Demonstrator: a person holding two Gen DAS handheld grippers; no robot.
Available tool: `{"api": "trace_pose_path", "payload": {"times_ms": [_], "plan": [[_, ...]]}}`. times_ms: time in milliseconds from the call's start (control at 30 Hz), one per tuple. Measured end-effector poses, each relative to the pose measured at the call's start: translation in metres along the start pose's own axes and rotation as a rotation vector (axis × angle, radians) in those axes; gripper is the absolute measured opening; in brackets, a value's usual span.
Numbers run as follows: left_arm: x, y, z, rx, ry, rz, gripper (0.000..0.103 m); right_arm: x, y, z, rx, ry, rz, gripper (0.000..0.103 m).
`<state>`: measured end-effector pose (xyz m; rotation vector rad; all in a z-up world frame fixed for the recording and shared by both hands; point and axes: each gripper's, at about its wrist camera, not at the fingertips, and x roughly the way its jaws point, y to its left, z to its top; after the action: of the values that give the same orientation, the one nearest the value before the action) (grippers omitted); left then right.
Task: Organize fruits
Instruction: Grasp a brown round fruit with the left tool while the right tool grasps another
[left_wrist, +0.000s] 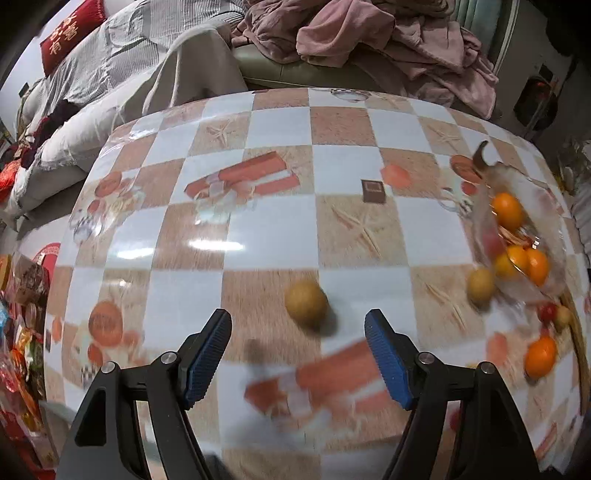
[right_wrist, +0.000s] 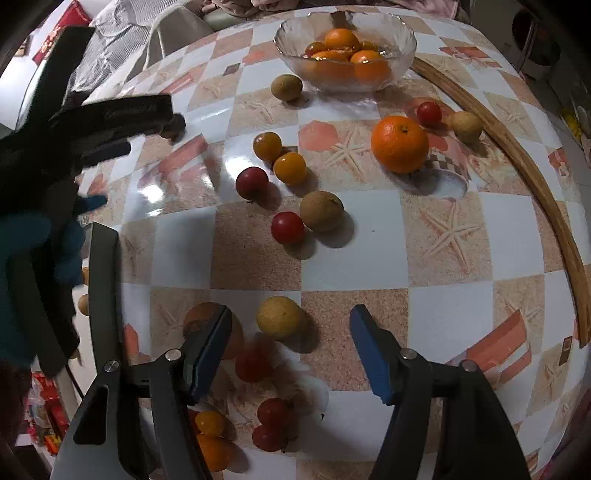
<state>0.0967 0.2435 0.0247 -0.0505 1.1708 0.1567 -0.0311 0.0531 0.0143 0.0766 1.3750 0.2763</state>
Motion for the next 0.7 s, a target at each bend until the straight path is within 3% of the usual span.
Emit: {"api": "trace_pose_path", "payload": {"times_ms": [67,133,267,333,400,700], "plan": [[0.006,-0.003,0.005,0.021,0.000,0.010,0.073,0.002,-0.001,0.001,0.006,0.004,0.000,0.070],[0.012,-0.005,0.007,0.036,0.015,0.010,0.053,0.003,0.001,0.002,-0.007,-0.001,-0.011,0.069],[0.014,-0.003,0.008,0.020,0.012,0.009,0.051,0.005,0.010,0.002,-0.045,-0.006,-0.047,0.058],[0.013,-0.006,0.007,0.028,0.008,-0.008,0.034,0.005,0.014,0.001,-0.066,-0.005,-0.063,0.050],[0.012,-0.011,0.007,0.049,0.005,-0.008,0.027,0.006,0.021,0.000,-0.095,-0.007,-0.078,0.029],[-0.007,-0.008,-0.021,0.034,0.016,-0.102,0.027,0.000,0.016,-0.007,-0.039,-0.025,-0.003,0.030]]}}
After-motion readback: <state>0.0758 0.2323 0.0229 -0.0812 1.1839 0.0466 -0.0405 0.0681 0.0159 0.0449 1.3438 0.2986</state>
